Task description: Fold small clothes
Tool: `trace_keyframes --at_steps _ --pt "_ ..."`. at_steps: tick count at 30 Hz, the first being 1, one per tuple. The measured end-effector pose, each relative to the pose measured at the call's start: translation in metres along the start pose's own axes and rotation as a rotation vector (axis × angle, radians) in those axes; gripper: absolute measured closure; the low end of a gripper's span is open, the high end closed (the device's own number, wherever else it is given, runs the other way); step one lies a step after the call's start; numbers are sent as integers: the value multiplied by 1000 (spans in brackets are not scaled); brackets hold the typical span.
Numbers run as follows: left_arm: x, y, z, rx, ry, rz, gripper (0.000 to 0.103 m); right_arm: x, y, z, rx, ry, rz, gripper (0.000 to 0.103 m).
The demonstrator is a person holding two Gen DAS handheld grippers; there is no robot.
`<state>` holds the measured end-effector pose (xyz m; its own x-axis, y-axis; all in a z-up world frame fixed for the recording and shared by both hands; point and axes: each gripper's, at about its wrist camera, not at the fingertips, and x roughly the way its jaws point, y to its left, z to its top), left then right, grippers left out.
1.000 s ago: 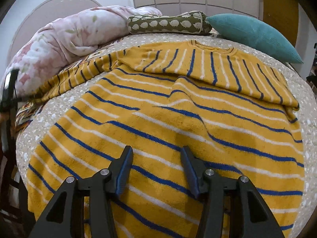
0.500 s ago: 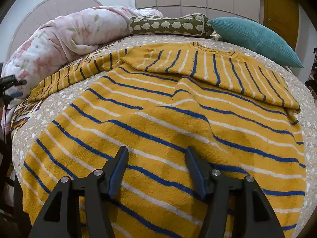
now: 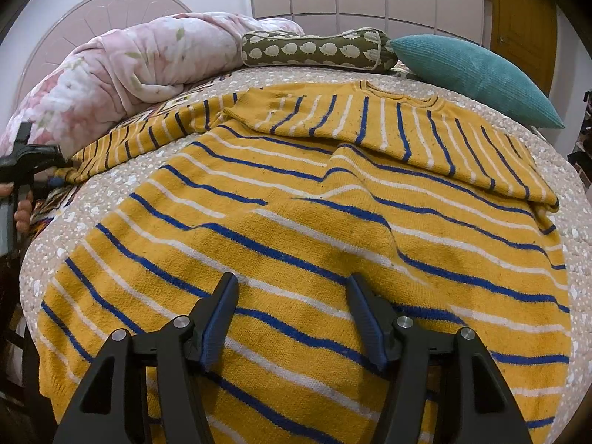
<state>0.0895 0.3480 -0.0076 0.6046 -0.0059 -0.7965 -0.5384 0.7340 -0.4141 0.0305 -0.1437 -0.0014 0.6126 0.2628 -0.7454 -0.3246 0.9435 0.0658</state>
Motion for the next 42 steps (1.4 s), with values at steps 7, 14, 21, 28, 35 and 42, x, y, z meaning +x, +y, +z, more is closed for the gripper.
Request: trace_keyframes --at_steps 7,14,21,28,35,42 --pt "-45 -83 13 175 -84 -38 95 1 -3 0 7 -10 35 32" --pt "-67 -271 -25 453 -46 -241 95 -4 -8 -3 52 -39 100 31" --pt "-54 -449 -127 709 100 -444 95 -13 -30 -12 179 -92 225 32" --pt "-28 -535 -209 871 249 -512 77 -17 -43 -17 264 -122 305 32" --pt "-50 -487 -194 824 211 -476 58 -19 -41 -19 268 -127 308 32" --pt "-87 -368 -164 814 53 -332 43 -17 -39 -20 260 -122 292 32"
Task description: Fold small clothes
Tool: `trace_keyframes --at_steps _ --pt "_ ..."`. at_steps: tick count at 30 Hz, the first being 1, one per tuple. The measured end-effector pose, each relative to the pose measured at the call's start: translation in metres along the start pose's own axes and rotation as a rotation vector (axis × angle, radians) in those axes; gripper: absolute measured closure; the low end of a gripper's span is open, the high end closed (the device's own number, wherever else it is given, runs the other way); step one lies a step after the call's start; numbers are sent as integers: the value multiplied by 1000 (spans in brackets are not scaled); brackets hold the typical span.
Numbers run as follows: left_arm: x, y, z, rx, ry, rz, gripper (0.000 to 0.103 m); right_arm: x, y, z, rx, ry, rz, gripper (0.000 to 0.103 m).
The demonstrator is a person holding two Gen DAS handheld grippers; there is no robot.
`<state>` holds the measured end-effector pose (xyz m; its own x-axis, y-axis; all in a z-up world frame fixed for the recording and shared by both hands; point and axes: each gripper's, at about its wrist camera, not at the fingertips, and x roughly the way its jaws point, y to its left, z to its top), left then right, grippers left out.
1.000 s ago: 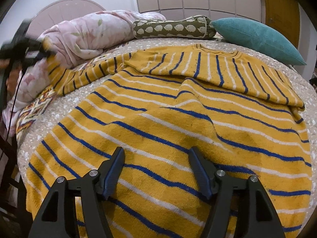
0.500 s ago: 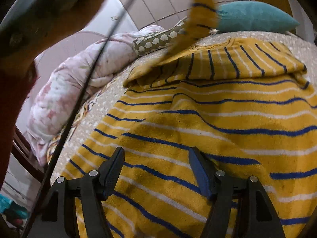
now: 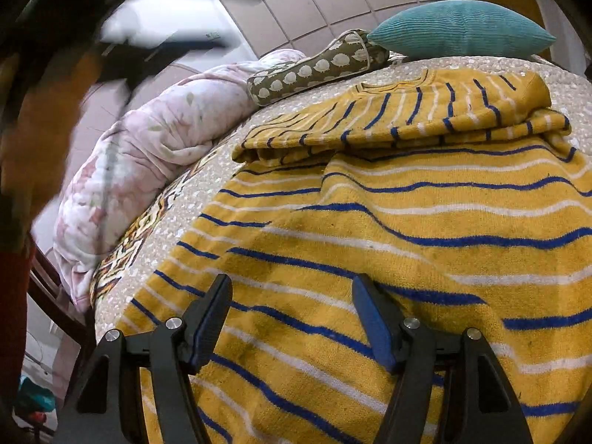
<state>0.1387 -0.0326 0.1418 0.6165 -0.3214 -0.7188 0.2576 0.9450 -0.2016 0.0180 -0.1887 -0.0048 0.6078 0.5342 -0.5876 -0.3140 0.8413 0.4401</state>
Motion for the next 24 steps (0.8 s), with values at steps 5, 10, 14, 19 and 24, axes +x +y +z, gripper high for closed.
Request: trace_keyframes --at_steps 5,10,14,19,24 --pt "-41 73 -65 -95 -14 143 43 2 3 1 -20 8 -30 32" --pt "-55 127 -132 -239 2 178 43 5 9 0 -48 21 -74 31" --pt "-43 142 -173 -333 57 126 43 6 13 3 -62 57 -108 30" --pt "-37 139 -193 -343 55 71 43 -23 22 28 -151 -6 -244 34" --pt "-28 131 -202 -348 50 107 43 -28 -10 94 -91 -66 -316 41"
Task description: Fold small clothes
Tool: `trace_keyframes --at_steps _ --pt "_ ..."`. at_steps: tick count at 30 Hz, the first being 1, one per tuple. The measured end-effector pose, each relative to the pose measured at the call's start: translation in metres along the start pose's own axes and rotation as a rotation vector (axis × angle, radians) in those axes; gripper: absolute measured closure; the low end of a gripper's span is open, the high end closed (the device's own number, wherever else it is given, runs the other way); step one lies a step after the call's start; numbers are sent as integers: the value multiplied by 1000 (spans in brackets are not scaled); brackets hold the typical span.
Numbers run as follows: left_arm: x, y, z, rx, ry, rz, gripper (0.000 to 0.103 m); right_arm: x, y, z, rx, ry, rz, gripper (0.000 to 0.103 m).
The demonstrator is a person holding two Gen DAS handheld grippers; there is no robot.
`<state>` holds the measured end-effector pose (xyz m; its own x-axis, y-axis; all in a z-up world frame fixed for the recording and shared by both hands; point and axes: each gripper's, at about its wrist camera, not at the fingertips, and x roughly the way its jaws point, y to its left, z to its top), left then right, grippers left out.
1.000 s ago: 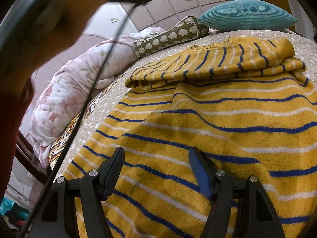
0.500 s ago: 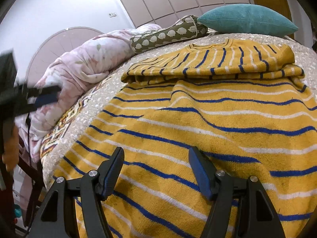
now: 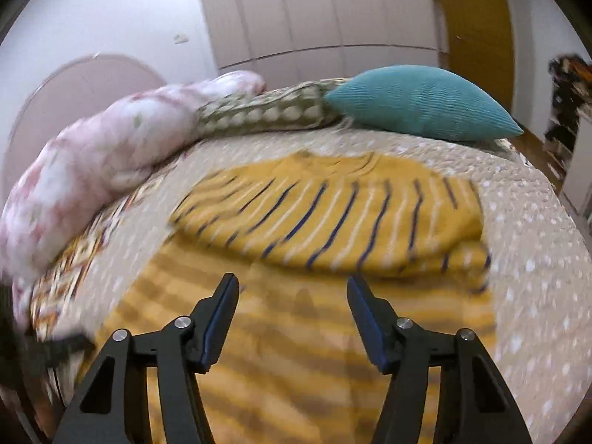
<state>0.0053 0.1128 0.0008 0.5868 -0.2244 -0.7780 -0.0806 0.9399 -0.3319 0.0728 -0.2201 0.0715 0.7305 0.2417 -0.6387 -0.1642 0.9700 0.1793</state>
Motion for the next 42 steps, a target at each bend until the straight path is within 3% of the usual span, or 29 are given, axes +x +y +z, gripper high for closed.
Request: trace_keyframes --at_steps 2,6,7,10,12,13,15,18,19,21,22,24,28,31,35,42 --pt "3 -3 -1 4 -2 14 42 26 -22 16 46 36 -65 56" --pt "5 -7 1 25 18 14 35 72 -78 16 203 172 -142 66" --pt "6 -9 0 40 22 18 34 71 -91 13 239 171 -142 72" --pt "9 -16 -1 84 23 20 25 42 -104 8 273 126 -132 70" --pt "10 -19 -1 101 27 18 21 17 -106 0 261 100 -136 56" --pt "10 -20 -1 109 38 21 21 3 -108 -6 259 95 -119 48" --pt "8 -20 -1 98 63 -16 21 -27 -117 -30 282 113 -39 46" --pt "7 -11 3 1 115 -172 25 -57 -127 -75 323 175 32 46" --pt "7 -8 3 -39 133 -237 29 -63 -129 -88 337 187 49 46" --pt "13 -6 2 -90 178 -354 51 -75 -131 -118 390 202 126 46" --pt "16 -6 0 -109 190 -376 56 -80 -131 -129 413 199 165 46" --pt "18 -9 -7 -125 194 -377 65 -92 -126 -147 449 178 241 46" --pt "9 -21 -28 -134 203 -435 66 -94 -103 -167 500 187 431 46" --pt "3 -23 -45 -153 207 -453 66 -92 -83 -171 470 192 457 45" --pt "-8 -26 -62 -141 217 -467 66 -92 -64 -183 479 213 554 45" --pt "-7 -28 -60 -142 225 -451 65 -89 -58 -200 526 211 561 46"
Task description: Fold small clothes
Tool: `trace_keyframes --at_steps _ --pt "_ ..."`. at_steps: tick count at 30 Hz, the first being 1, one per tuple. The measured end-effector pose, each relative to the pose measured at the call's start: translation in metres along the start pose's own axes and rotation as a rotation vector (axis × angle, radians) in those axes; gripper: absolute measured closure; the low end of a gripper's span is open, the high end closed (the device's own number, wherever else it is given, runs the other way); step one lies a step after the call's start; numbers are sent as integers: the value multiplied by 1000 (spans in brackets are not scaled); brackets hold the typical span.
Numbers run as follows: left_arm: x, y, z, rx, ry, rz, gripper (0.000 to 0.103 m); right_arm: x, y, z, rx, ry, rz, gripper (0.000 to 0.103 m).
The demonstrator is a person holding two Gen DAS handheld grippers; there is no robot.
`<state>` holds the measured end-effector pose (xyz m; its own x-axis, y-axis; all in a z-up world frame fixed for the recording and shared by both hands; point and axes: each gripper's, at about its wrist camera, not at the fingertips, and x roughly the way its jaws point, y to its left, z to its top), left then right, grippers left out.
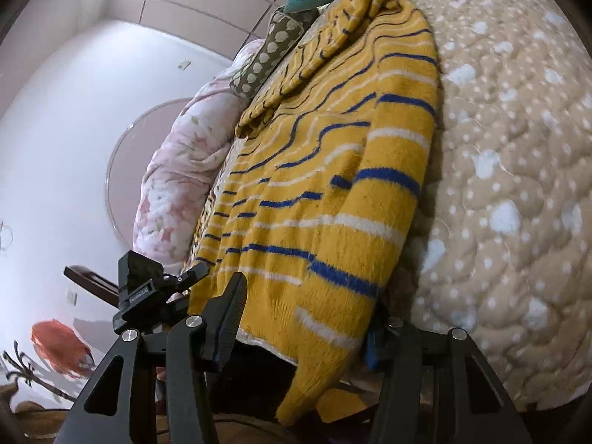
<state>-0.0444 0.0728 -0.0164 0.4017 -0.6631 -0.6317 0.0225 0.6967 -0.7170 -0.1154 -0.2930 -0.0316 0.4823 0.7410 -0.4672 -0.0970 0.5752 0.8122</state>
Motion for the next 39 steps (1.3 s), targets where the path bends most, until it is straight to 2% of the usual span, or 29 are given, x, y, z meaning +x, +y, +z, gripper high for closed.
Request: trace_keyframes --at_steps 4,6,7,8,9,10,11,18,23,26,28,31,35,37,39 --pt "5 -6 7 21 0 49 65 -6 0 -8 -3 -18 -33 46" --pt "7 -10 7 34 -6 89 67 -6 3 -14 -12 -35 -69 50" --pt "8 -13 7 43 -12 128 74 -5 3 -14 -14 -43 -88 58" --pt "8 -15 6 57 -19 190 94 -5 4 -15 -13 -54 -124 73" --pt "7 -15 6 68 -21 226 95 -5 4 -14 -8 -58 -154 83" --pt "3 -17 6 67 -32 230 95 -6 2 -13 0 -56 -183 89" --pt "-1 -19 6 68 -47 244 96 -8 2 -11 6 -57 -184 91" --pt "-51 -51 -14 180 -145 309 96 -46 32 -11 -101 -64 -165 95" --pt "-80 -60 -52 242 -122 325 96 -74 52 -38 -181 -8 -148 95" --pt "-86 -58 -72 247 -108 338 96 -77 59 -63 -232 77 -152 95" --pt "-87 -53 -77 233 -100 343 96 -75 61 -72 -250 101 -174 95" --pt "-87 -51 -68 220 -104 337 96 -74 61 -67 -243 87 -166 95" --pt "-92 -69 -43 254 -146 318 96 -78 79 -34 -283 21 -144 95" --pt "-88 -77 -7 262 -184 310 96 -78 89 -14 -304 -16 -143 95" --pt "-79 -84 26 258 -202 303 96 -71 101 16 -346 -63 -178 95"
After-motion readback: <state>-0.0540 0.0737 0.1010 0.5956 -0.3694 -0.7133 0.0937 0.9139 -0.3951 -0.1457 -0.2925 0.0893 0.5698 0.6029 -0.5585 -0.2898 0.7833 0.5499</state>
